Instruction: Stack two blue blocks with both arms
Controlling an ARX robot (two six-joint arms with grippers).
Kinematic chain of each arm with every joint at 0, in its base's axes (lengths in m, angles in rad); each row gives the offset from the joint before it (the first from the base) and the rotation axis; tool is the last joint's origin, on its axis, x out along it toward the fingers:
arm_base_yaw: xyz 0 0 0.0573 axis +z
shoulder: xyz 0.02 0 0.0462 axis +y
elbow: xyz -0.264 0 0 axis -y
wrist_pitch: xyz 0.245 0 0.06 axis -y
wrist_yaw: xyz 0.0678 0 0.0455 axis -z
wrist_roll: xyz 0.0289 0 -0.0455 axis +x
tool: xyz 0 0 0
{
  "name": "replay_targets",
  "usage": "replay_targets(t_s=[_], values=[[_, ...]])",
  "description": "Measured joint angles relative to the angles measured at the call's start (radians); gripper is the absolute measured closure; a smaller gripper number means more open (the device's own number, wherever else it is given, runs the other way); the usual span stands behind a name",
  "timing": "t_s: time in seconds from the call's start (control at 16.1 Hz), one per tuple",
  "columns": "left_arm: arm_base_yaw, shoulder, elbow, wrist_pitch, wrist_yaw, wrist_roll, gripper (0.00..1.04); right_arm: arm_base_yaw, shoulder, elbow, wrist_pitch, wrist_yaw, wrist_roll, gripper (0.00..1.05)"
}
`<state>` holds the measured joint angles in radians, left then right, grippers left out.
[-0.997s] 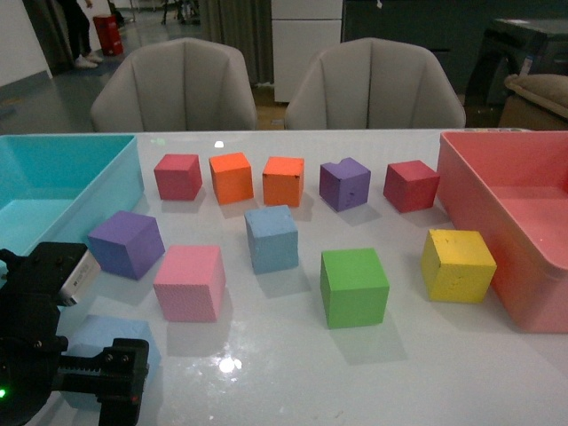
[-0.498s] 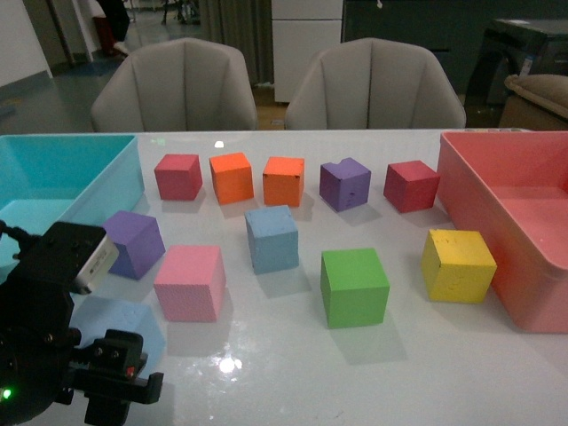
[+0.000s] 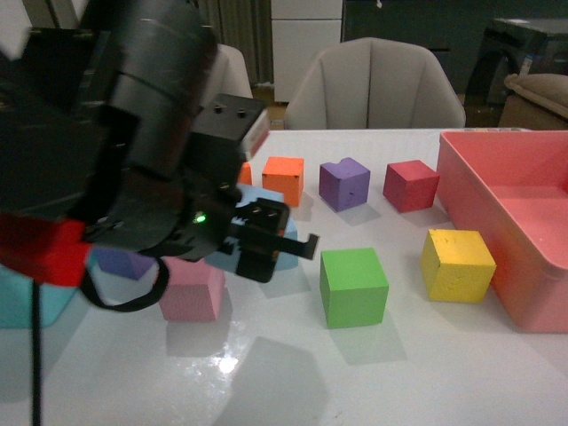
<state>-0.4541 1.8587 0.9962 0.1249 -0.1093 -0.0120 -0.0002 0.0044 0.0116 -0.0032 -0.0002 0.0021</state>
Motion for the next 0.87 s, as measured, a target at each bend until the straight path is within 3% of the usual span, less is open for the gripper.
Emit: replay_targets(t_s=[0.44, 0.87], values=[[-0.007, 0.295, 0.472, -0.198, 0.000, -0.021, 0.55, 0.000, 0.000, 0.000, 0.000, 0.000, 0.000, 0.06], [0.042, 0.367, 0.554, -0.251, 0.010, -0.060, 0.55, 0.000, 0.000, 0.000, 0.000, 0.000, 0.000, 0.06]])
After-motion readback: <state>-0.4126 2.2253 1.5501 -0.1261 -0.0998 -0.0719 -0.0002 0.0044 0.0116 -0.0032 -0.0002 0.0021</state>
